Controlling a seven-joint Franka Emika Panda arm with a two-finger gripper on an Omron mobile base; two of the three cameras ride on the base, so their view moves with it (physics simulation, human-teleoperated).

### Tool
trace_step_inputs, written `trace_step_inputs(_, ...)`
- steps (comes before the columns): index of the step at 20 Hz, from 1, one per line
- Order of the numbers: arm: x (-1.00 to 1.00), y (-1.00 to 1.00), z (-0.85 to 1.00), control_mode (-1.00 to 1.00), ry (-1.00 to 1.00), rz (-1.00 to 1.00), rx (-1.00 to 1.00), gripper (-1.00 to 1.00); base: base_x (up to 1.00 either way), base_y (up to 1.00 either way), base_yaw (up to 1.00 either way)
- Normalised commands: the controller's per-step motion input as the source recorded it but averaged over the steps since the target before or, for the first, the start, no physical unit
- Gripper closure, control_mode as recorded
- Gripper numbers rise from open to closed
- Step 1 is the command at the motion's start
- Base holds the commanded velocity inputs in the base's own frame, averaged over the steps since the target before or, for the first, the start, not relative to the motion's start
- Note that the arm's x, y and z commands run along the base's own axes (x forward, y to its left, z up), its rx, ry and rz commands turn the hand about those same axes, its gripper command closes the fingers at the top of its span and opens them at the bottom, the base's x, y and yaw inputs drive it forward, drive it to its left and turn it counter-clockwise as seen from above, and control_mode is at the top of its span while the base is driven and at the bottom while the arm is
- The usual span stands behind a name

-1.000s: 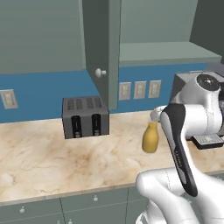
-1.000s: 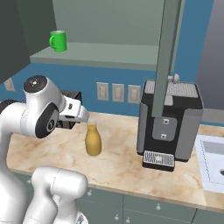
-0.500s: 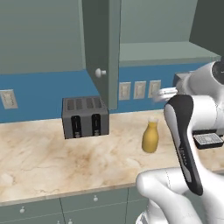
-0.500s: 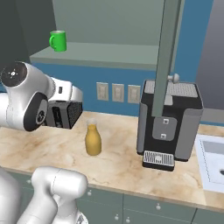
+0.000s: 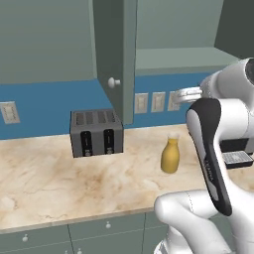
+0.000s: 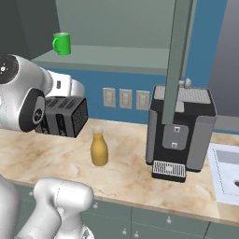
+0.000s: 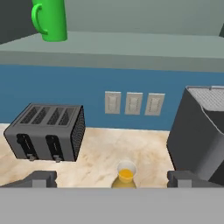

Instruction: There is a tray on the dining counter. Grab the cup, mug, and pitcher and place them on the tray. The pitcher may be placed next to the tray if it cannot fit the tray.

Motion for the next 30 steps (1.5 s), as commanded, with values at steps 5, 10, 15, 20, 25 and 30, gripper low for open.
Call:
trace_step_inputs(5, 0.01, 0.05, 0.33, -1.0, -0.02, 0.0, 0.0, -1.0, 0.0, 0.0, 0.0)
trace_step_inputs(10, 0.02, 0.0, 0.22, -1.0, 0.0, 0.0, 0.0, -1.0, 0.0, 0.0, 0.0)
trace_step_inputs(15, 0.07, 0.06, 0.06, -1.0, 0.0, 0.0, 0.0, -1.0, 0.0, 0.0, 0.0)
trace_step_inputs(20, 0.01, 0.11, 0.01, -1.0, 0.0, 0.0, 0.0, -1.0, 0.0, 0.0, 0.0)
trace_step_inputs(25, 0.01, 0.19, 0.04, -1.0, 0.0, 0.0, 0.0, -1.0, 0.0, 0.0, 0.0)
trace_step_inputs(30, 0.14, 0.07, 0.21, -1.0, 0.0, 0.0, 0.0, -1.0, 0.0, 0.0, 0.0)
